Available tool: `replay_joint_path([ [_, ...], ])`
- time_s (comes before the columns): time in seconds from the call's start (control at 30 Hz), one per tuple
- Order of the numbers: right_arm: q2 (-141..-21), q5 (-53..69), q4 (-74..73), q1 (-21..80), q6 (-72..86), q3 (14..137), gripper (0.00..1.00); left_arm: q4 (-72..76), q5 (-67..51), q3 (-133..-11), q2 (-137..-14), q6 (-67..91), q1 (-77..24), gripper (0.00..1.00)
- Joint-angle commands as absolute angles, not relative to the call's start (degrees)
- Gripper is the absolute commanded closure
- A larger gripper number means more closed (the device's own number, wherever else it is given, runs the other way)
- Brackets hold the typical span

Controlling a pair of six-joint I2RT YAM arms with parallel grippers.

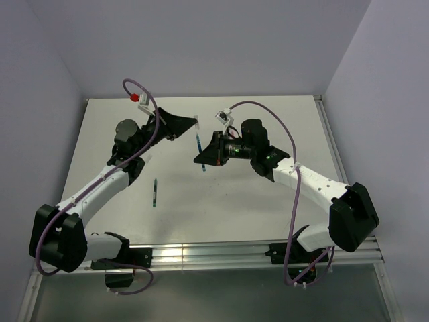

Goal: Insert the pens into the pen caps

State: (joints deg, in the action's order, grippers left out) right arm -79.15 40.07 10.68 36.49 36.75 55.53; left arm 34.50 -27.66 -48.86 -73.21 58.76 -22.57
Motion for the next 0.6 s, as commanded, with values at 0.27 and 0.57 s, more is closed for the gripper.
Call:
replay_joint_path([
  [0.27,-77.6,39.5,12.7,35.7,35.8,57.8,1.00,36.6,-28.7,-49.3,-72.6,57.6,-23.1,1.00],
  [0.57,-76.6,39.3,12.7,35.0,35.8,57.1,1.00,36.2,-28.9,-49.5,-73.6,57.7,-23.1,1.00],
])
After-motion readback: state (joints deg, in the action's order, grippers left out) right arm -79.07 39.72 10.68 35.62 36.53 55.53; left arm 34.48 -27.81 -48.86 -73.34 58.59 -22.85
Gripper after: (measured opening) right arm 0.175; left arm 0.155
